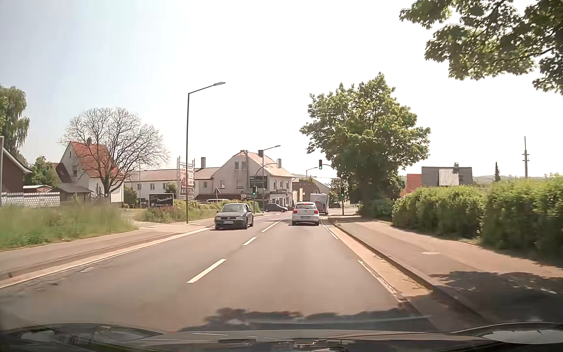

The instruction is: Follow the waypoints while adhering to traffic rules and regulations

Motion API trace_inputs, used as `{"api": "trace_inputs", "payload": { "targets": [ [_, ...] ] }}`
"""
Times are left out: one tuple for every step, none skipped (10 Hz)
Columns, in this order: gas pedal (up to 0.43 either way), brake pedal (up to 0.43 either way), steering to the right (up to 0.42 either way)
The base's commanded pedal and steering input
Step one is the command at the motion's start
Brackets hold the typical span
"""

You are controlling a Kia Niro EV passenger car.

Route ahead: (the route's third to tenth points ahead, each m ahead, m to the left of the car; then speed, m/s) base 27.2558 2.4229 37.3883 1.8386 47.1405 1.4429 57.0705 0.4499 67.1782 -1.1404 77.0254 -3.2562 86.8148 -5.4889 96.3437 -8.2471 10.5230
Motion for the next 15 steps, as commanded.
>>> {"api": "trace_inputs", "payload": {
  "targets": [
    [0.020, 0.000, 0.001],
    [0.020, 0.000, 0.001],
    [0.020, 0.000, 0.001],
    [0.020, 0.000, 0.001],
    [0.020, 0.000, 0.000],
    [0.020, 0.000, 0.000],
    [0.020, 0.000, 0.000],
    [0.028, 0.000, 0.000],
    [0.028, 0.000, 0.000],
    [0.028, 0.000, 0.000],
    [0.028, 0.000, 0.000],
    [0.028, 0.000, 0.000],
    [0.028, 0.000, 0.000],
    [0.028, 0.000, 0.000],
    [0.020, 0.000, 0.000]
  ]
}}
